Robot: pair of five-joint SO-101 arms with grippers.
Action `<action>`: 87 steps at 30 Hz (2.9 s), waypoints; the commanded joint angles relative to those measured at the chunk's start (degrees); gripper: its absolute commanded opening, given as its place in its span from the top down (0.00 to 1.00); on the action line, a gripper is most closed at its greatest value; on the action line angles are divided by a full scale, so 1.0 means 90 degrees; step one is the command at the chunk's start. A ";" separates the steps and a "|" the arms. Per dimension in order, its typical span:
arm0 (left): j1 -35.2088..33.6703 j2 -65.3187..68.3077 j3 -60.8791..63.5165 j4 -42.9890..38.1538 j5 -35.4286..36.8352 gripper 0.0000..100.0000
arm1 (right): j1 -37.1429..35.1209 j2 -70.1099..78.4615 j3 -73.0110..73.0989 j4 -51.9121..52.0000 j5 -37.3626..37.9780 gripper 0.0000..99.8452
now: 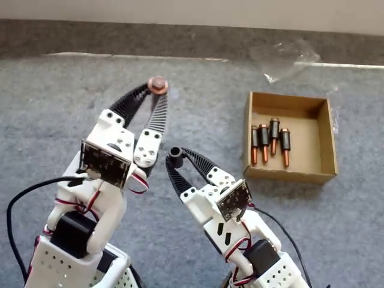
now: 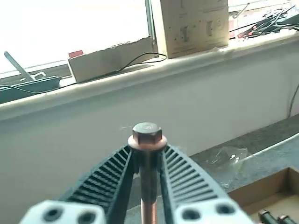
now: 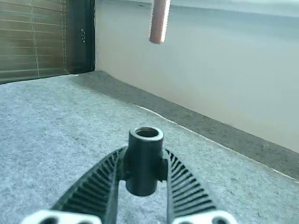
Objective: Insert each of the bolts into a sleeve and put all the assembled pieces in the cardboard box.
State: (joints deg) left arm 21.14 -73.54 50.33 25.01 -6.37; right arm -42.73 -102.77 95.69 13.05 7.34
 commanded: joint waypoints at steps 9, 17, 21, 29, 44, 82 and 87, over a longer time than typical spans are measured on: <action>0.0523 -0.0122 0.0024 -0.0283 0.1524 0.99 | 0.0112 -0.0034 0.0689 0.0024 0.0078 1.00; 0.0493 -0.0122 0.0044 0.0176 0.2491 0.99 | 0.0122 -0.0034 0.0689 0.0034 0.0078 1.00; 0.0493 -0.0132 0.0034 0.0469 0.2471 0.99 | 0.0122 -0.0034 0.0689 0.0034 0.0078 1.00; 0.0542 -0.0786 0.0073 0.0938 0.2462 0.99 | 0.0122 -0.0024 0.0689 0.0034 0.0078 1.00; 0.1470 -0.1509 0.0806 0.0996 0.1348 0.99 | 0.0122 -0.0024 0.0689 0.0034 0.0078 1.00; 0.0718 -0.1509 0.1226 0.0801 0.1748 0.99 | 0.0122 -0.0024 0.0689 0.0034 0.0078 1.00; 0.0718 -0.1509 0.1236 0.0801 0.1778 0.99 | 0.0122 -0.0024 0.0689 0.0034 0.0078 1.00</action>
State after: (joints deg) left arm 28.09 -86.29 61.93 33.63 8.92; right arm -42.73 -102.77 95.69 13.41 7.34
